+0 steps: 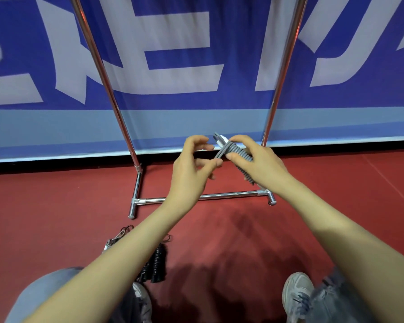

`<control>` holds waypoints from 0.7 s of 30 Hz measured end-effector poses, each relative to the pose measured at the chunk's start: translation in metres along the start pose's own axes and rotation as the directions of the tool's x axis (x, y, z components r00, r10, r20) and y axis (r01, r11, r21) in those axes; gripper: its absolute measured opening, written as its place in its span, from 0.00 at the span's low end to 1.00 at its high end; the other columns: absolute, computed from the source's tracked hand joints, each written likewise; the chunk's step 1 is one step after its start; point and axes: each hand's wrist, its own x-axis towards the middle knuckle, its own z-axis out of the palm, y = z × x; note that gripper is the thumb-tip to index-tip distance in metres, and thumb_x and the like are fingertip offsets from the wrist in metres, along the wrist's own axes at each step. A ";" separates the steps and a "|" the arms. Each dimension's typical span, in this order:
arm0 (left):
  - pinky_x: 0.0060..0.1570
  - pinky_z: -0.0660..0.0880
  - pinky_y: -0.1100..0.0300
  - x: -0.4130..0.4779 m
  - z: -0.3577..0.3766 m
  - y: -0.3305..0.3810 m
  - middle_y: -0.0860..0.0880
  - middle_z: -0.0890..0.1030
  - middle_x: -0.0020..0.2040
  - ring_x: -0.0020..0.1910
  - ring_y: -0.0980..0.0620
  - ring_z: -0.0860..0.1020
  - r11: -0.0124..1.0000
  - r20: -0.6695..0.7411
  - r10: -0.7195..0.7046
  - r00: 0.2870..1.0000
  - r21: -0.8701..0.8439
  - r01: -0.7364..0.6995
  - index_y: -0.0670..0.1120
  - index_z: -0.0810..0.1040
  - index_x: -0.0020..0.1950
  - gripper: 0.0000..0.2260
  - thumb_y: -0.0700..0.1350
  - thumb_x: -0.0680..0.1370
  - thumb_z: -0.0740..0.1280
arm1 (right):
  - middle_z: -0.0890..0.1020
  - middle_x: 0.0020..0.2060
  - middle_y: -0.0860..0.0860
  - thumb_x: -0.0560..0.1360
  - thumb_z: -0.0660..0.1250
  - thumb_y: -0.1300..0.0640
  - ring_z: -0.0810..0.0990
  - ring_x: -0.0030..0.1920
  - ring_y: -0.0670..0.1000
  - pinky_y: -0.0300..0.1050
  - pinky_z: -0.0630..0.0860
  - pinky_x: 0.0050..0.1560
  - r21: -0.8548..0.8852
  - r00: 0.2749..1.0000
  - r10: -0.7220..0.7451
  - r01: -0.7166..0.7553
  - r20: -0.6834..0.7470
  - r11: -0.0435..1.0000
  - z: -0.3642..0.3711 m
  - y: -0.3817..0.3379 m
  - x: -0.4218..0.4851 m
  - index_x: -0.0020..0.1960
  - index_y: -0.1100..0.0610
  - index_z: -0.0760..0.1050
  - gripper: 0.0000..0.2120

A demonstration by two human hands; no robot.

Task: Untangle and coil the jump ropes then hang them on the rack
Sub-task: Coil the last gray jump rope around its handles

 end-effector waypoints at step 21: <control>0.33 0.67 0.61 0.024 -0.033 -0.016 0.48 0.80 0.30 0.27 0.55 0.74 0.948 0.374 -0.311 0.874 0.065 0.310 0.39 0.76 0.47 0.04 0.36 0.75 0.70 | 0.81 0.41 0.61 0.72 0.68 0.53 0.78 0.28 0.57 0.47 0.76 0.28 0.639 0.883 -0.250 -0.070 0.397 0.766 -0.038 -0.017 -0.014 0.59 0.50 0.75 0.16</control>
